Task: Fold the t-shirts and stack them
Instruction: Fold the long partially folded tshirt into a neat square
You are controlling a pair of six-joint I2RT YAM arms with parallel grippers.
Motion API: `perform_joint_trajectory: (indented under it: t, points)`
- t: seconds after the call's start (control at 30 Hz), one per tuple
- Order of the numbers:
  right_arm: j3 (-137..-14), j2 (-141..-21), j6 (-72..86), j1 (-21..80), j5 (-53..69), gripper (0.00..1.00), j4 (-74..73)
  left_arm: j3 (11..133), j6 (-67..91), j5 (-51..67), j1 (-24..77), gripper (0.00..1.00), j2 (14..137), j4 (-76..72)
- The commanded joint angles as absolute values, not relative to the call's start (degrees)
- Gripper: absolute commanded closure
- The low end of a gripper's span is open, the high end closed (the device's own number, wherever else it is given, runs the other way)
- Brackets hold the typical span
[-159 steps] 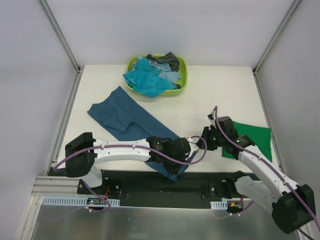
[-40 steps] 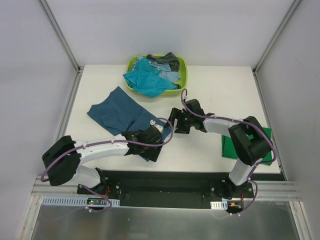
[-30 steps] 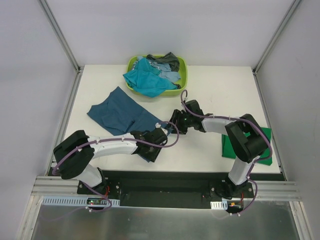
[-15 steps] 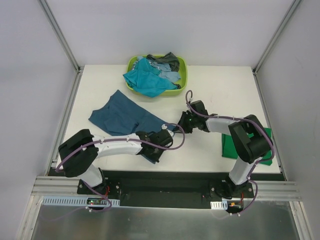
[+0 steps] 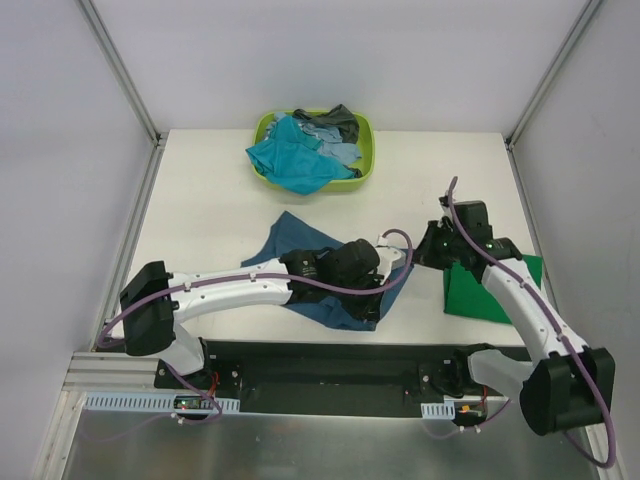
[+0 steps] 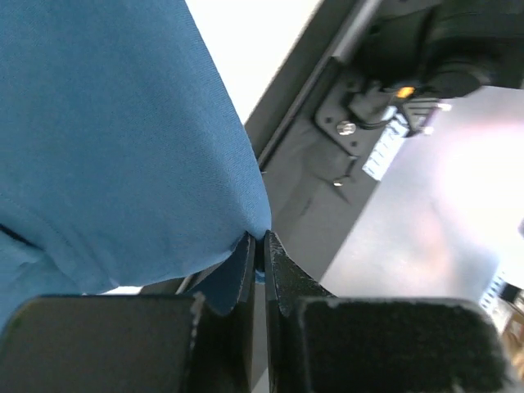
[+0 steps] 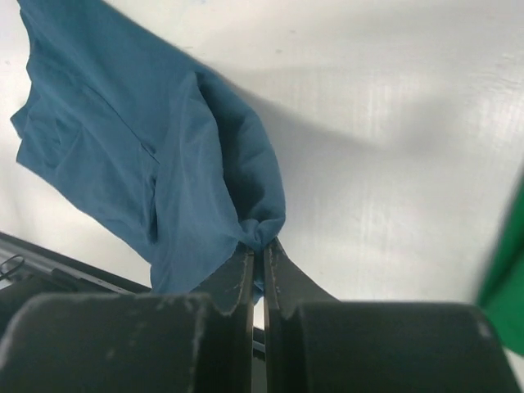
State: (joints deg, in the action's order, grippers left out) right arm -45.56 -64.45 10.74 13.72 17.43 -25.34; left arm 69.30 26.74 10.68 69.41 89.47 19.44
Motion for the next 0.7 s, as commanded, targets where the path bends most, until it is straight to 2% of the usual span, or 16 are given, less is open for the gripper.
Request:
perform_joint_trajectory:
  t: [0.0,0.27,0.5,0.67]
  points:
    - [-52.5,-60.6,3.4,12.0,8.8,0.97,-39.4,72.7,28.2,20.9,70.0,1.0,87.5,16.0]
    - [-57.9,-61.9,3.0,12.2,11.2,0.99,-38.9,68.6,27.7,21.2,68.0,1.0,81.8,13.9]
    - [-63.1,-67.2,3.3,16.9,14.1,0.99,-34.1,60.1,28.6,21.0,60.3,1.0,71.1,14.5]
    - [-67.7,-73.4,5.4,21.1,12.1,0.99,-30.2,56.4,30.1,20.4,53.2,1.0,65.7,18.0]
